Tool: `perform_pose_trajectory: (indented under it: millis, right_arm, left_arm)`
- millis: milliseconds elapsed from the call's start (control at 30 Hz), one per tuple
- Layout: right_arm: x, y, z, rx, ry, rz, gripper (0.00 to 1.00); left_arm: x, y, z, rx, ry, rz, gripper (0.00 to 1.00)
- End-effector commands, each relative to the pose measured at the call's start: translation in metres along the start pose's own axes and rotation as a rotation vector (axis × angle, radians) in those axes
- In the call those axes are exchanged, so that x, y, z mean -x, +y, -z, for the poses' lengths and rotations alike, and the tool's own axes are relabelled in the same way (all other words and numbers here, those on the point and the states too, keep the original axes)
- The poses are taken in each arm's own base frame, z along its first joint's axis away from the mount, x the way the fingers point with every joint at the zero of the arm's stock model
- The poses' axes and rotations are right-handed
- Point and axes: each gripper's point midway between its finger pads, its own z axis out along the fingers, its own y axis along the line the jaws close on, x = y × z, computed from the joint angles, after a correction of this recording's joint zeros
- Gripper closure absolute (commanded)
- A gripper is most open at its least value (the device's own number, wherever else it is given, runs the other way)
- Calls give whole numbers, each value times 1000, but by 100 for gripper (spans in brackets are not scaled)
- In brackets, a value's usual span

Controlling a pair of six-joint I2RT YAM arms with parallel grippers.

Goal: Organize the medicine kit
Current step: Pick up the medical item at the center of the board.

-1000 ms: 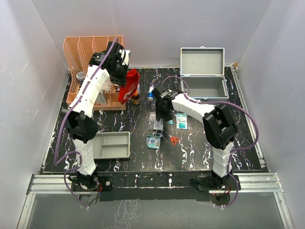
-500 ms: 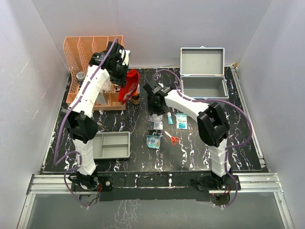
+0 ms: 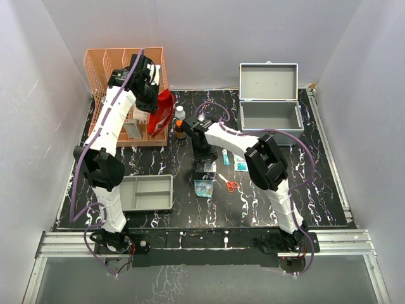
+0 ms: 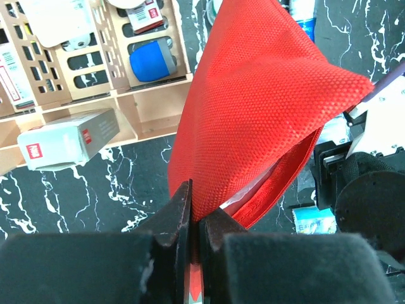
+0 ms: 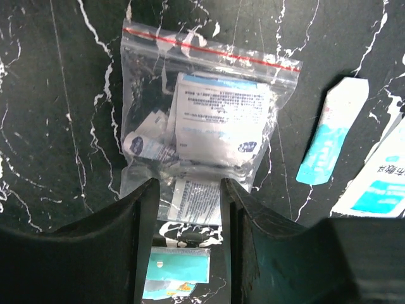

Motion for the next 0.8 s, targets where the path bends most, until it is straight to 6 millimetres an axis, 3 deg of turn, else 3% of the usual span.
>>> perform_pose_trajectory:
  millis: [0, 300, 767]
  right_arm:
    - [21, 2, 12, -21, -50, -21, 58]
    - [39, 18, 18, -1, -82, -19, 58]
    - [5, 16, -15, -40, 65, -52, 58]
  left_arm:
    - [4, 5, 34, -8, -68, 31, 100]
    - [4, 11, 33, -18, -67, 51, 100]
    - [14, 12, 37, -9, -112, 46, 100]
